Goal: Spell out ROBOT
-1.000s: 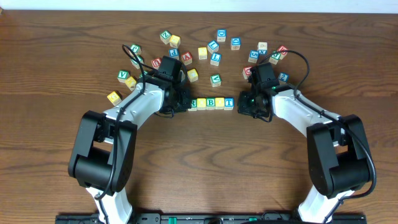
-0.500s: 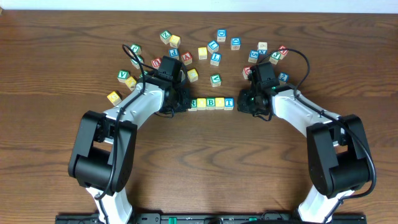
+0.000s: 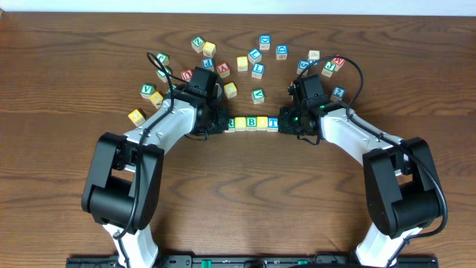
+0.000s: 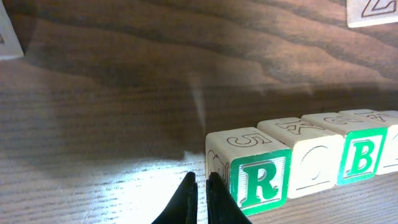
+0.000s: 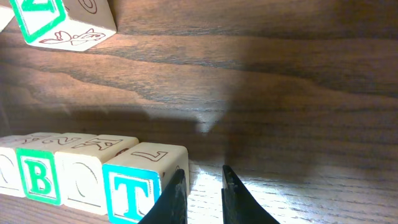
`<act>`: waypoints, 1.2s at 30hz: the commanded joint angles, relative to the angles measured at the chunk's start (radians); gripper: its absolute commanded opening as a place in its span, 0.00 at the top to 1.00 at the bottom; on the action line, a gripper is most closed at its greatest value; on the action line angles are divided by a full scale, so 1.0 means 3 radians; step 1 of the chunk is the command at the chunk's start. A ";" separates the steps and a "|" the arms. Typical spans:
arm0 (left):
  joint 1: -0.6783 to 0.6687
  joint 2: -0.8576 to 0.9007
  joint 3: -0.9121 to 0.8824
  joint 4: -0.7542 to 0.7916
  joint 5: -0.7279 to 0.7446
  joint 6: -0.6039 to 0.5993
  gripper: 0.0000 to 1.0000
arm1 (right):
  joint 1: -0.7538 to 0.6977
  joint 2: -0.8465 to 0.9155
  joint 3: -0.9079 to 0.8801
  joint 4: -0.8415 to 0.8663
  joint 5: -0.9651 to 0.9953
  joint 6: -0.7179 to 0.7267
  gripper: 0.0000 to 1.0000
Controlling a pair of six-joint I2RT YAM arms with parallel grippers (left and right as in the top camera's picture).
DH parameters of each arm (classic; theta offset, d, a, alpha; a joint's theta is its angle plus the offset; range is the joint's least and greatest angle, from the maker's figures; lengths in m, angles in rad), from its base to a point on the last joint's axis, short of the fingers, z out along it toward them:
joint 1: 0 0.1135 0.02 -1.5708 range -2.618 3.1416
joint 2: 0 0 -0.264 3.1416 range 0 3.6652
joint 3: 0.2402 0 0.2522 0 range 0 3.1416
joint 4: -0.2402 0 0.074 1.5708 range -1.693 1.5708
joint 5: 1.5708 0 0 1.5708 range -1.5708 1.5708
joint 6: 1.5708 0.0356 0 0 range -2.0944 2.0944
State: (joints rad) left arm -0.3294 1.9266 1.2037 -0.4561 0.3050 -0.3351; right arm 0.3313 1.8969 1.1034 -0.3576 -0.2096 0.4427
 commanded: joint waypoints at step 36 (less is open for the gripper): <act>-0.0004 0.0031 -0.0029 0.0070 -0.0210 0.0154 0.92 | 0.0024 -0.0020 -0.0025 0.0018 0.0169 0.0057 0.85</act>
State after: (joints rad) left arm -0.3294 1.9266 1.2037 -0.4332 0.2668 -0.3088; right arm 0.3313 1.8969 1.1034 -0.3496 -0.1856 0.4442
